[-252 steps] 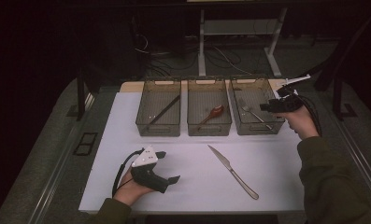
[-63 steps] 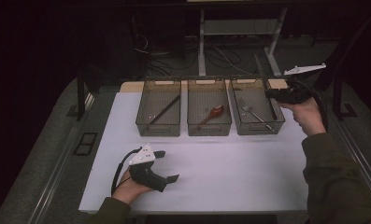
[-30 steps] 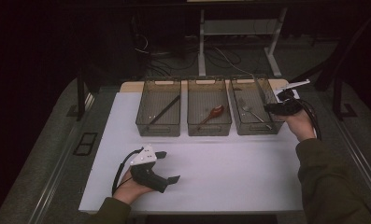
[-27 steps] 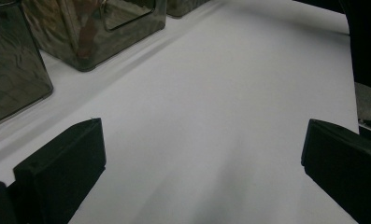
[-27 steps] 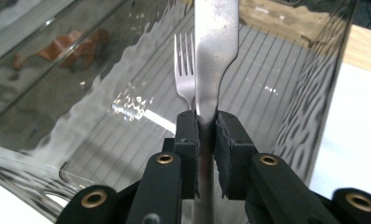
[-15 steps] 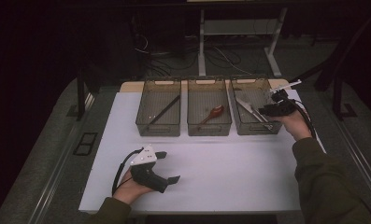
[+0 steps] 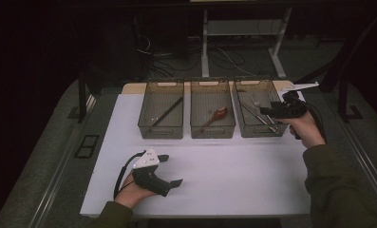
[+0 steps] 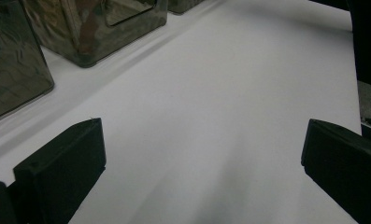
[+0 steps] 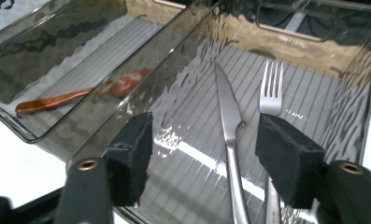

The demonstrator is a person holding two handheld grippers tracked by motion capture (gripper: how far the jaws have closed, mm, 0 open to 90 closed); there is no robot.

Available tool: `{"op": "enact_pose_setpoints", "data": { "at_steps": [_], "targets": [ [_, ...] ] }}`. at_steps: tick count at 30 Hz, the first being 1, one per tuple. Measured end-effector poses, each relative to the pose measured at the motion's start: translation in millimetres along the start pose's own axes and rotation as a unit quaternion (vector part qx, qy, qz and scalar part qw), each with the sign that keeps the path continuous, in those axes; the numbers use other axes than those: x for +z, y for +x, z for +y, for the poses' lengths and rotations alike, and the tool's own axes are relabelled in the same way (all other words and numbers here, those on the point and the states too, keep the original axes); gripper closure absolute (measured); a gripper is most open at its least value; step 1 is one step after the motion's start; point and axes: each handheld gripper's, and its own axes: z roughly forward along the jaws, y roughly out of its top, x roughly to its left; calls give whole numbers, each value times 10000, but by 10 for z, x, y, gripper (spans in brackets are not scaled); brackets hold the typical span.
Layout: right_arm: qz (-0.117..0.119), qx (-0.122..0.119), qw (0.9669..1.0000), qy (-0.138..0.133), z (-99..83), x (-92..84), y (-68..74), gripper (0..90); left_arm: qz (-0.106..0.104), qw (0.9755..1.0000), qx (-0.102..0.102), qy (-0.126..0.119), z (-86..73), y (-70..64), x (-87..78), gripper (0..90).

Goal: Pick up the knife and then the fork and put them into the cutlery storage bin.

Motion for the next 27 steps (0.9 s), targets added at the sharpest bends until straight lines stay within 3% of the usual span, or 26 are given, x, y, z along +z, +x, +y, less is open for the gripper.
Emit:
{"op": "enact_pose_setpoints", "data": {
  "at_steps": [8, 14, 27],
  "targets": [
    [104, -143, 9996, -236, -89, -98, 183, 277, 55, 10000, -8, 48, -8, 5, -7, 0],
    [28, -273, 9987, -437, -182, -183, 326, 204, 64, 10000, -22, 28, -10, 8, -13, 0],
    [398, -512, 9956, -676, -466, -362, 654, 182, 108, 9999, -23, 45, -13, 8, -19, 0]
  ]
}}
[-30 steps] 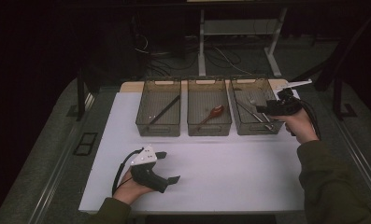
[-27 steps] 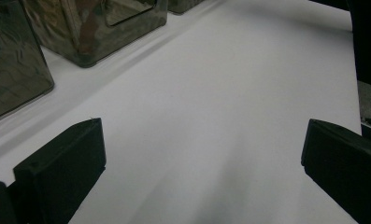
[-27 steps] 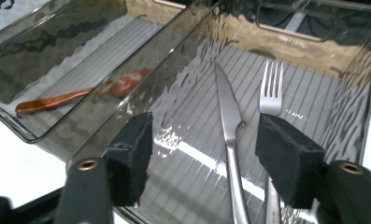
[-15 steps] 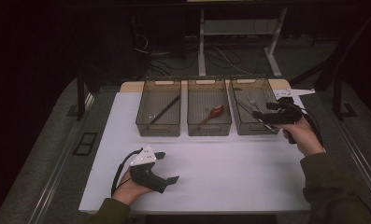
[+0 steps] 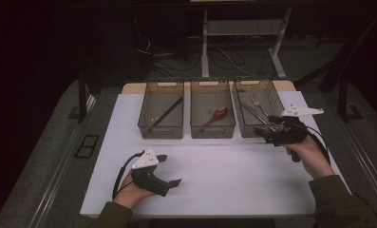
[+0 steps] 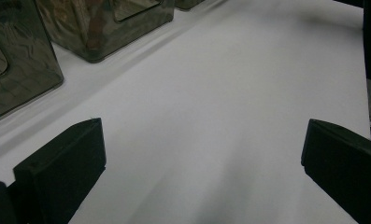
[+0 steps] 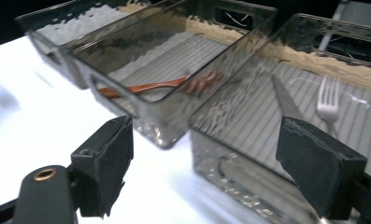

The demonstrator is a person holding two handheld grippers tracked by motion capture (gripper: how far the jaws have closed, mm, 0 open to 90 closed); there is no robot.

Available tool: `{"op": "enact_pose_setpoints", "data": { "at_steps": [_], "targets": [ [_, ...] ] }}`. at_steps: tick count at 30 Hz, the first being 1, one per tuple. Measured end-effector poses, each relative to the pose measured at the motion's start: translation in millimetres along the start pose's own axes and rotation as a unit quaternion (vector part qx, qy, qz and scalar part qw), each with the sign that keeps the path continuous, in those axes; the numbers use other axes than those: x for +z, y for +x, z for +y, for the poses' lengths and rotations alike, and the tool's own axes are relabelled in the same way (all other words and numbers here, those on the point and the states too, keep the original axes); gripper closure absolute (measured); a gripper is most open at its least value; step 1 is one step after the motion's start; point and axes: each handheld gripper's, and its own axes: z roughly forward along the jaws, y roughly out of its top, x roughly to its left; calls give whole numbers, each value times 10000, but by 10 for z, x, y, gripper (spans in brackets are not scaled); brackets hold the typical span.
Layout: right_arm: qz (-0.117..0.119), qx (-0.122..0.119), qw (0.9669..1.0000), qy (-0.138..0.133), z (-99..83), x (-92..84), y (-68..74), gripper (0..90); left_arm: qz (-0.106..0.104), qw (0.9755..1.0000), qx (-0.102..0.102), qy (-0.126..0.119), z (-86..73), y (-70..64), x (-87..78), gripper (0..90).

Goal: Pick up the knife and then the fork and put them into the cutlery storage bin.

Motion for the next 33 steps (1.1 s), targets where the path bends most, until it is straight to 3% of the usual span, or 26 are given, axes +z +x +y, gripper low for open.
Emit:
{"op": "enact_pose_setpoints", "data": {
  "at_steps": [8, 13, 23, 33],
  "targets": [
    [201, 43, 9998, 25, -219, -48, 177, 181, -2, 10000, 28, -1, 4, -2, -17, 0],
    [328, -55, 9994, 64, -371, -81, 273, 181, 4, 10000, 24, -14, 4, -3, -21, 0],
    [372, 30, 9993, -69, -610, -155, 368, 181, 6, 10000, 28, 5, 5, -5, -18, 0],
    [463, 7, 9989, 14, -800, -198, 427, 181, 8, 10000, 40, 19, 3, -6, -21, 0]
  ]
}}
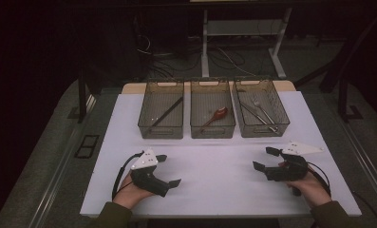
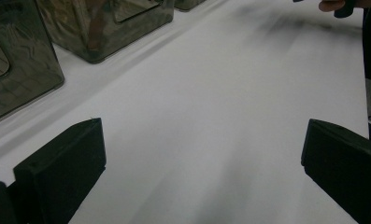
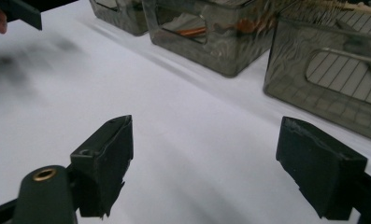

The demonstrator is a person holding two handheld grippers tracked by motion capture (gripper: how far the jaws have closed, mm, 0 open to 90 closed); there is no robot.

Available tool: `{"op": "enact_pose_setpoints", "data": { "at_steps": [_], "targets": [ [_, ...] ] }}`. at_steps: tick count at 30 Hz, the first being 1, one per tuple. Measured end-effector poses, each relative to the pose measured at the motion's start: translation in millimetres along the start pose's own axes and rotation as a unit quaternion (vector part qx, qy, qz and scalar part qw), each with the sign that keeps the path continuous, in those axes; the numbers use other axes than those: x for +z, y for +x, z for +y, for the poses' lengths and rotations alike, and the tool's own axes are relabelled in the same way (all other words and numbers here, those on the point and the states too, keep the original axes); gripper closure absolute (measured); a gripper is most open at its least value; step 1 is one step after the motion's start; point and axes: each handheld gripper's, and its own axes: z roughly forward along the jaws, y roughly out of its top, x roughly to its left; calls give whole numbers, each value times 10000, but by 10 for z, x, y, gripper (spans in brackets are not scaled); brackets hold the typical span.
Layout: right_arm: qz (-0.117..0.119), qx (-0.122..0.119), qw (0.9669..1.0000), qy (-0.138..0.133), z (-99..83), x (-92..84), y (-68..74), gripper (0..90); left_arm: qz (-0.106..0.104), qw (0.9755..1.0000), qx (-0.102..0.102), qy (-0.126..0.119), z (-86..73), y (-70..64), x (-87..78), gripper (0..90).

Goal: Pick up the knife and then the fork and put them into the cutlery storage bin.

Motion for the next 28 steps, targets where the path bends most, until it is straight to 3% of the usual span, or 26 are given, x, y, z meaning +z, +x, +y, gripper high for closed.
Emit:
{"op": "enact_pose_setpoints", "data": {
  "at_steps": [11, 28],
  "targets": [
    [141, -51, 9999, 54, -146, -65, 87, 181, 8, 10000, 2, -9, -3, -1, 4, 0],
    [174, 10, 9998, 132, -211, -74, 48, 181, 3, 10000, 5, 14, -6, -6, 10, 0]
  ]
}}
